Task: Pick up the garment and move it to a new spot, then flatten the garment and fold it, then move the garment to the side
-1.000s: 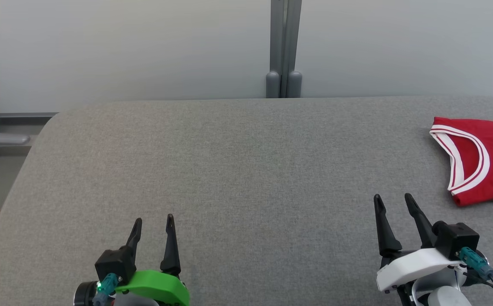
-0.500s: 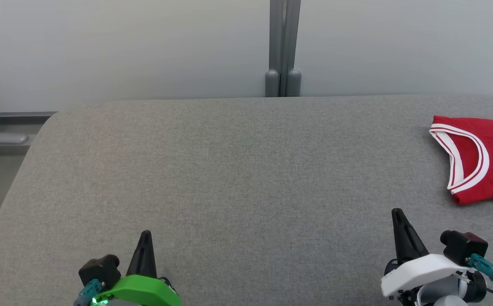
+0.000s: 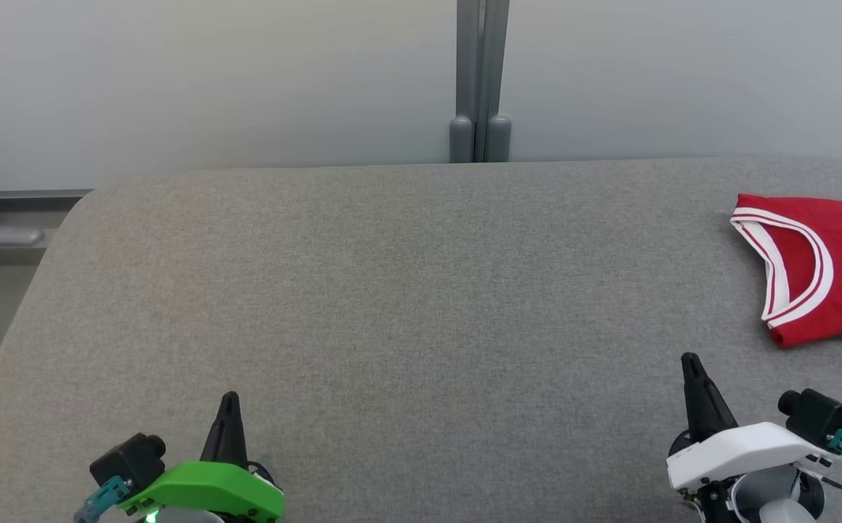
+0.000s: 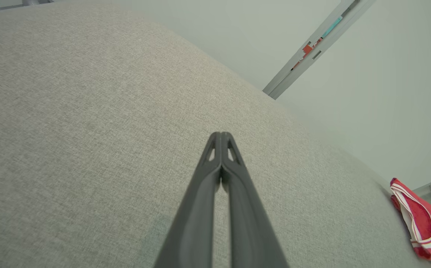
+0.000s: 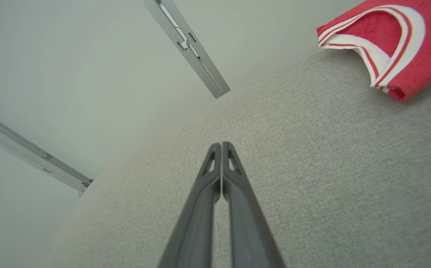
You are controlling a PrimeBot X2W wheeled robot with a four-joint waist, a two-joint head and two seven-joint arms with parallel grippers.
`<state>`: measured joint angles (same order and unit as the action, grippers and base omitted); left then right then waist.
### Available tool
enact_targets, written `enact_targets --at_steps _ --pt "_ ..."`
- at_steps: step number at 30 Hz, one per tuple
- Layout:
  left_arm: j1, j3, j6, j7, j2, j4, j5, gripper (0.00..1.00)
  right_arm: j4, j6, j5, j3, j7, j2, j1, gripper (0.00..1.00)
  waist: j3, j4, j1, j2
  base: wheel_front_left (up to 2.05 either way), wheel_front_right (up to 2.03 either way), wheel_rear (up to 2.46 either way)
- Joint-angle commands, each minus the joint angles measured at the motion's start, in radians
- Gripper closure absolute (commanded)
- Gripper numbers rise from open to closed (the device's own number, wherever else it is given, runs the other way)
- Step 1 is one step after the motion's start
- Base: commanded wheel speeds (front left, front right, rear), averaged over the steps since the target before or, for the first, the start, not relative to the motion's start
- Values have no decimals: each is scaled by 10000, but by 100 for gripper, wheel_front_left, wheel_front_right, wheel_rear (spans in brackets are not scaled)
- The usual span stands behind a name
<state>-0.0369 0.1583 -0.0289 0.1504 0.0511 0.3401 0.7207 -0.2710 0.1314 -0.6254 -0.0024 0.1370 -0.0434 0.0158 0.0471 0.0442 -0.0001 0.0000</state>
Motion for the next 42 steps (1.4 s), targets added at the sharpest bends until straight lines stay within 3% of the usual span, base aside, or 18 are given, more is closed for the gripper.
enact_targets --at_steps 1,42 --pt "-339 -151 96 -87 -1 -186 365 100 170 -3 -392 -71 -87 -34 323 100 -8 -7 1 0 0 0 0" --pt "-592 -1506 890 -1420 -2 -606 4784 100 243 -6 -5299 -626 -1357 -64 679 100 -208 -183 1 0 0 0 0"
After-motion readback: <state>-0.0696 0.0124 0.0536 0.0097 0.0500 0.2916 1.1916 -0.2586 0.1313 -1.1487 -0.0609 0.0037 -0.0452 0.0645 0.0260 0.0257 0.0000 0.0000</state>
